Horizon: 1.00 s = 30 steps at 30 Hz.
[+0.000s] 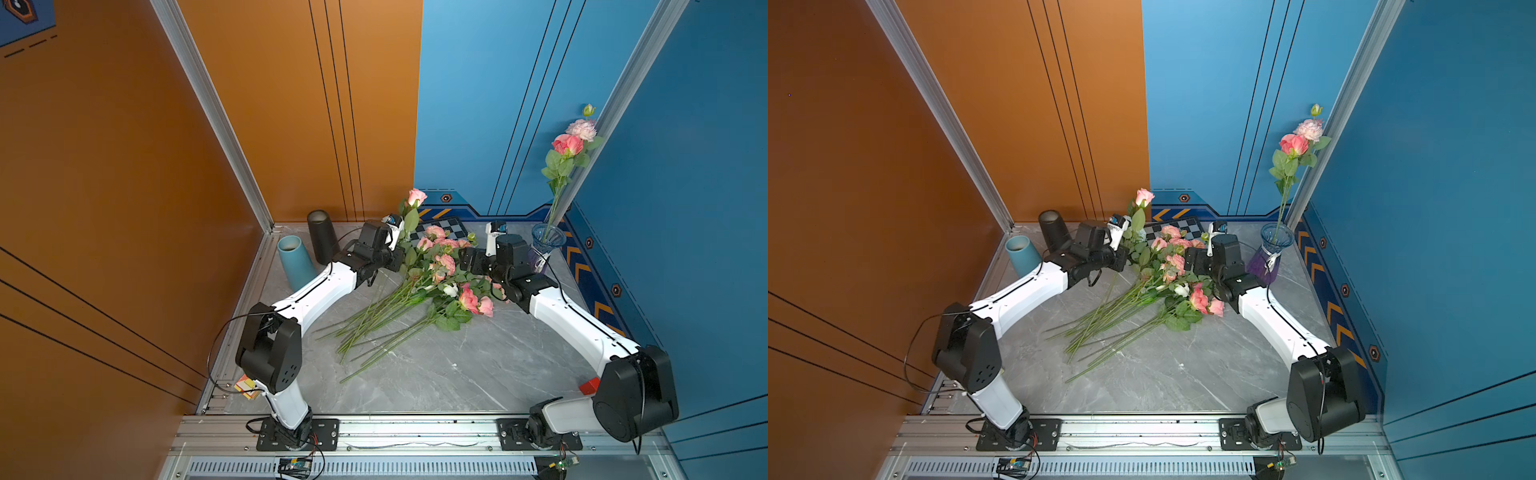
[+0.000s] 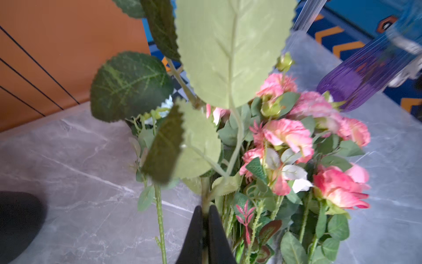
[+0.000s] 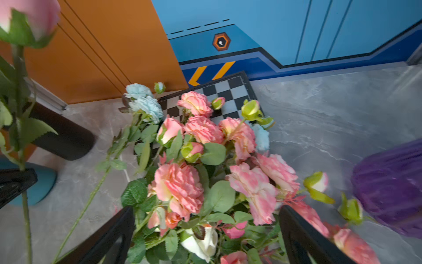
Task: Place the pink flowers into the vase
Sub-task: Pick up the flower at the center of the board.
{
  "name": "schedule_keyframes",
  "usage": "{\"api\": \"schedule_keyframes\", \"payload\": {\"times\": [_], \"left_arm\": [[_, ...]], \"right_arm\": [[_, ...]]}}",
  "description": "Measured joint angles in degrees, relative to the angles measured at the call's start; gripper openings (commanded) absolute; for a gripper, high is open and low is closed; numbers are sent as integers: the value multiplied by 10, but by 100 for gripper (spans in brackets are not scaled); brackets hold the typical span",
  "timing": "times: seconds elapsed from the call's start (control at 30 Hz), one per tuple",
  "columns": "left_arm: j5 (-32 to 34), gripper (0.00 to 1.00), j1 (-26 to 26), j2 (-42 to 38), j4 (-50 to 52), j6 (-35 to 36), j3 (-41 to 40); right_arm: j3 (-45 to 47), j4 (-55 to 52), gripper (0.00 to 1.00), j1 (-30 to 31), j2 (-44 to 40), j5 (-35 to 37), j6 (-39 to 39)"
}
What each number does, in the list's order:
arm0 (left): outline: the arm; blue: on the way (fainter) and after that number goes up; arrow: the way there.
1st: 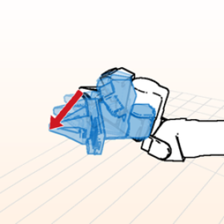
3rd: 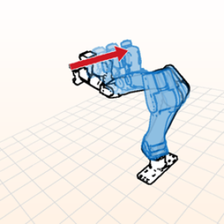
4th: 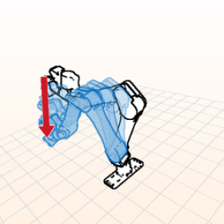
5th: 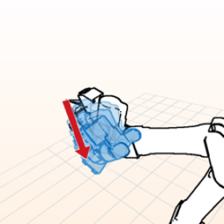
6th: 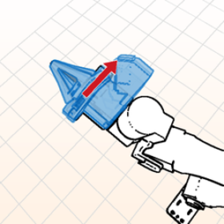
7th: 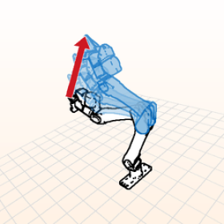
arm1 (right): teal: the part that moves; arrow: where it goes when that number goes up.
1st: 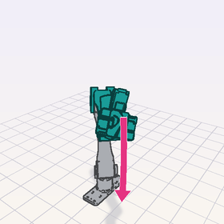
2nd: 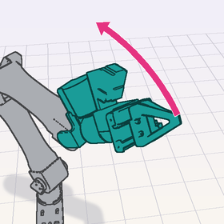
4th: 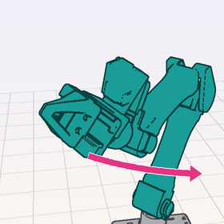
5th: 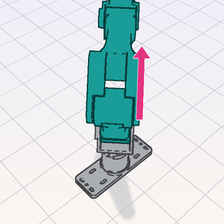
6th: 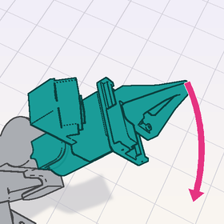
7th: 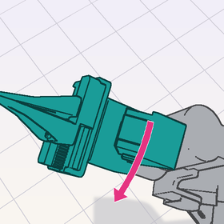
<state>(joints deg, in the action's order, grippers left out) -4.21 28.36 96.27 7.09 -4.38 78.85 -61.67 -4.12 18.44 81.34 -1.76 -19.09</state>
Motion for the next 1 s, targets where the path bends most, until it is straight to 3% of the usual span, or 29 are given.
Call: {"api": "schedule_keyframes", "payload": {"times": [0.33,0.6,1.0], "left_arm": [[-39,0,-14,-39,-146,-93,-24],[-73,0,-14,-36,-222,-200,-24],[-91,0,-5,-36,-244,-254,-24]], "right_arm": [[-75,-2,100,76,37,-65,-7],[-95,14,90,140,63,-66,6],[-152,29,70,161,89,-32,35]]}}
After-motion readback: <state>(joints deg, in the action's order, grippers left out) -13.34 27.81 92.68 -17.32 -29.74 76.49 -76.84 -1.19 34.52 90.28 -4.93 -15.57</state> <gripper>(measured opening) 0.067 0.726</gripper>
